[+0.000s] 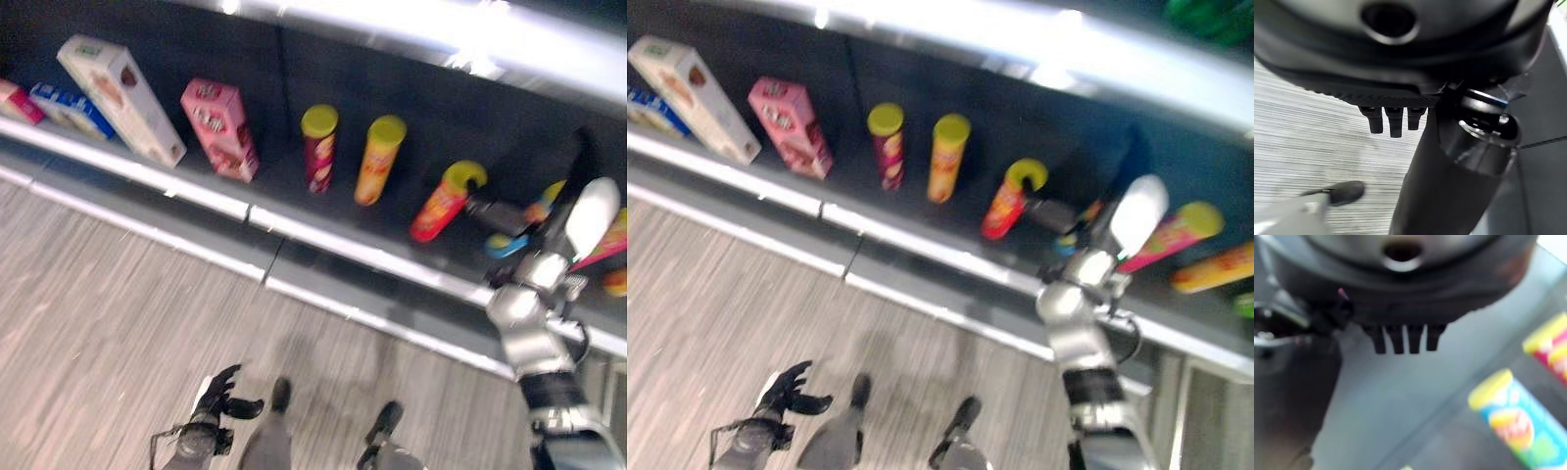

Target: Put the goods on the table back onto the shelves and tidy them up.

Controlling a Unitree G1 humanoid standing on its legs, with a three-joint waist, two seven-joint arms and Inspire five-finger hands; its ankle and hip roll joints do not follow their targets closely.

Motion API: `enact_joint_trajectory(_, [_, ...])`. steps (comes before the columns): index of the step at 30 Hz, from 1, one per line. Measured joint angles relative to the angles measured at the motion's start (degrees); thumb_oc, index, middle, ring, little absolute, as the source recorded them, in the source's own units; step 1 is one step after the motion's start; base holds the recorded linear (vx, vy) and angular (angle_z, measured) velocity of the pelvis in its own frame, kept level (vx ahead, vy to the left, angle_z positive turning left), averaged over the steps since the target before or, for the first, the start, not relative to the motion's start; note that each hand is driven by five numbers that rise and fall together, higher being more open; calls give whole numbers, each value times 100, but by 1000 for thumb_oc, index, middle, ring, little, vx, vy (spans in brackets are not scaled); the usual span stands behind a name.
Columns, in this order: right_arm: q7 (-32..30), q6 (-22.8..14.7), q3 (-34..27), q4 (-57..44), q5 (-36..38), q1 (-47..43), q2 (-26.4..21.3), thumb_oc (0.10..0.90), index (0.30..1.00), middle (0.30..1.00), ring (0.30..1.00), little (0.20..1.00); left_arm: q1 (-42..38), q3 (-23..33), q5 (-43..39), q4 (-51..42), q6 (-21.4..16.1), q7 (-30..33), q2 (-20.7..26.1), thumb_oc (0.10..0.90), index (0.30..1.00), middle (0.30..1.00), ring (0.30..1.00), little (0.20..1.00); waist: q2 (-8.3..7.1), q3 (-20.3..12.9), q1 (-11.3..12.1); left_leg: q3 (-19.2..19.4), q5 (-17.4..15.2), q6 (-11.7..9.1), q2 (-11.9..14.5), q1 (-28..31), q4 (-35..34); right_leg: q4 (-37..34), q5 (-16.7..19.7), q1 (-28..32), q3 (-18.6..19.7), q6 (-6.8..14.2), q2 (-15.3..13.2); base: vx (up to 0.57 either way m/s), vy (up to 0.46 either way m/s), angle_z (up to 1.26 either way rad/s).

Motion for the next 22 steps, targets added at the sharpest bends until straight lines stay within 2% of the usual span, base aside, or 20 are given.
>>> enact_joint_trajectory(1, [208,-112,-39,-230,82,414,176,800,900,900,900,900,93,52,13,137,0,-17,1,800,900,900,900,900,-82,-266,-77,77,1,0,16,107,-89,0,-20,9,76,6,25,60,13,-58])
enact_joint_trajectory(2, [378,-126,-17,-319,199,591,245,800,900,900,900,900,122,51,14,222,10,-46,-9,800,900,900,900,900,-122,-361,-166,147,0,0,22,178,-111,0,-21,17,125,7,35,89,11,-35])
enact_joint_trajectory(4, [1128,-333,-65,-638,981,1001,308,800,900,900,900,900,113,242,77,375,94,-105,-105,800,900,900,900,900,-149,-449,-306,279,-4,-3,31,258,-121,1,-16,18,254,6,33,51,-4,-31])
enact_joint_trajectory(5, [1821,-597,18,-702,1708,1358,267,800,900,900,900,900,138,332,156,459,176,-156,-115,800,900,900,900,900,-163,-507,-342,379,-12,-15,50,324,-121,1,-15,30,329,6,42,40,-1,-42])
enact_joint_trajectory(6, [2356,-629,217,-623,2158,1589,166,800,900,900,900,900,175,388,239,486,213,-225,-104,800,900,900,900,900,-160,-509,-342,461,-16,-15,73,392,-122,-2,-16,64,399,7,40,54,7,-38])
enact_joint_trajectory(7, [2668,-614,348,-434,2367,1694,123,800,900,900,900,900,166,310,241,480,220,-249,-84,800,900,900,900,900,-110,-507,-381,478,-39,-33,101,375,-121,-1,-22,46,403,7,62,72,12,-18])
enact_joint_trajectory(9, [3522,-775,516,77,3299,1908,165,800,900,900,900,900,120,311,243,748,231,-381,-121,800,900,900,900,900,-15,-589,-425,558,-40,-50,118,449,-126,0,-20,35,494,-3,118,64,-1,-12])
enact_joint_trajectory(11, [4213,-744,757,399,3716,2481,156,800,900,900,900,900,200,308,242,848,275,-485,-182,800,900,900,900,900,124,-689,-467,590,-57,-58,145,523,-128,-1,-44,88,544,19,110,59,-25,-14])
enact_joint_trajectory(14, [4721,-654,1103,1090,3760,2968,111,800,900,900,900,900,285,298,233,847,299,-524,-190,800,900,900,900,900,222,-744,-482,661,-77,-47,150,662,-129,-1,-47,187,555,19,110,16,-8,-11])
enact_joint_trajectory(16, [4877,-466,1277,1685,3742,3133,134,800,900,900,900,900,264,261,225,829,288,-555,-194,800,900,900,900,900,262,-775,-626,694,-113,-25,142,694,-143,-2,-46,198,590,18,97,23,-8,-9])
enact_joint_trajectory(19, [4943,-480,1416,2433,3464,3026,179,800,900,900,900,900,200,133,225,800,261,-644,-195,800,900,900,900,900,248,-815,-709,841,-175,-5,156,767,-160,-8,-31,197,716,-6,100,2,-17,-26])
enact_joint_trajectory(21, [4902,-443,1425,3257,3223,2731,393,800,900,900,900,900,156,-28,225,807,202,-668,-174,800,900,900,900,900,196,-915,-749,865,-174,-4,180,771,-161,-23,-31,190,720,-6,126,15,-6,-9])
enact_joint_trajectory(22, [4896,-368,1456,3352,3115,2712,484,800,900,900,900,900,75,-40,224,802,156,-737,-199,800,900,900,900,900,192,-940,-754,867,-172,-1,191,780,-160,-28,-32,189,720,-7,134,25,-5,-6])
